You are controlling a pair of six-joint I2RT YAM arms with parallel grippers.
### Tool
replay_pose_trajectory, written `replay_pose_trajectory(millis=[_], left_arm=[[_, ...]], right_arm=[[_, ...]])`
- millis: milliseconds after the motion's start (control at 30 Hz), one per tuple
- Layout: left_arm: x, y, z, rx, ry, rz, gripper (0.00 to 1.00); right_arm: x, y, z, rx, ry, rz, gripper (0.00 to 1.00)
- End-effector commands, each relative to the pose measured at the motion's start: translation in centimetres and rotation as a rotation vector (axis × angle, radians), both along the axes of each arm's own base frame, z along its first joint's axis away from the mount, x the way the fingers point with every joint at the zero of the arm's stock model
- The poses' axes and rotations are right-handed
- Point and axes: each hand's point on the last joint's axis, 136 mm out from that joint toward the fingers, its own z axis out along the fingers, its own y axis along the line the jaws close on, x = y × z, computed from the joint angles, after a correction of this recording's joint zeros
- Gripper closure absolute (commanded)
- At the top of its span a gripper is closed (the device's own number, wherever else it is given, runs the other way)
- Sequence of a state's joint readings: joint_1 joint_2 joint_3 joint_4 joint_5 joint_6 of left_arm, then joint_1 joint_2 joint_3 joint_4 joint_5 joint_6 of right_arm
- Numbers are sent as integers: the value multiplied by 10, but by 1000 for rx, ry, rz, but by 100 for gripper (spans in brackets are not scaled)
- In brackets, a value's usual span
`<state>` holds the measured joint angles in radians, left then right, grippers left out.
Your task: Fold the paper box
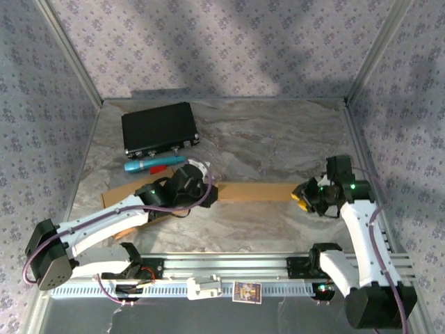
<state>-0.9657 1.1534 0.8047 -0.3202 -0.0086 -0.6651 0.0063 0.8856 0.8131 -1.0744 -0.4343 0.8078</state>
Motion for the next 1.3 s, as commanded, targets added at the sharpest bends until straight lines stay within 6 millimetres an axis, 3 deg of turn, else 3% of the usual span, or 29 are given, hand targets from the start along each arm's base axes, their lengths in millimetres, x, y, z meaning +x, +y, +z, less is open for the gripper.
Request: replay_pose_trajectory(millis=[0, 133, 200, 267, 500, 567, 600, 633, 667, 833, 933, 1000, 1067, 1167, 1267], left_arm=[[-24, 6, -39, 118, 58, -80, 84], [-30, 5, -55, 142, 94, -92, 83], [-27, 5, -60, 168, 94, -90, 82], [-18, 5, -56, 165, 84, -63, 82], [32, 0, -4, 71, 58, 57, 74], [57, 3, 18, 18, 41, 118, 63], [69, 7, 26, -6, 28, 155, 51], [82, 13, 36, -39, 8, 201, 17], [96, 22, 45, -63, -15, 252, 1], [134, 72, 71, -50, -151, 384, 0], [146, 129, 64, 89, -200, 574, 0], [145, 173, 62, 226, -275, 723, 0], [142, 205, 63, 372, -373, 777, 0], [139, 228, 62, 532, -490, 740, 0], [139, 240, 39, 616, -497, 641, 0]], right_arm=[[-50, -3, -36, -17, 203, 4, 67], [-25, -2, -57, 16, 146, -78, 63], [-4, -4, -65, 8, 104, -77, 62], [5, -8, -65, -23, 112, -43, 62], [25, -20, -20, -65, -14, -77, 46], [36, -25, -11, -80, -50, -96, 40], [41, -26, -7, -83, -62, -93, 35], [49, -30, -1, -101, -91, -96, 12], [62, -36, 10, -133, -162, -97, 1], [97, -75, 65, -400, -438, -108, 1], [104, -108, 75, -598, -480, -174, 1], [124, -112, 73, -727, -600, -56, 1], [136, -116, 55, -906, -666, 54, 1], [150, -109, 34, -974, -757, 153, 1], [162, -99, 16, -941, -832, 160, 1]])
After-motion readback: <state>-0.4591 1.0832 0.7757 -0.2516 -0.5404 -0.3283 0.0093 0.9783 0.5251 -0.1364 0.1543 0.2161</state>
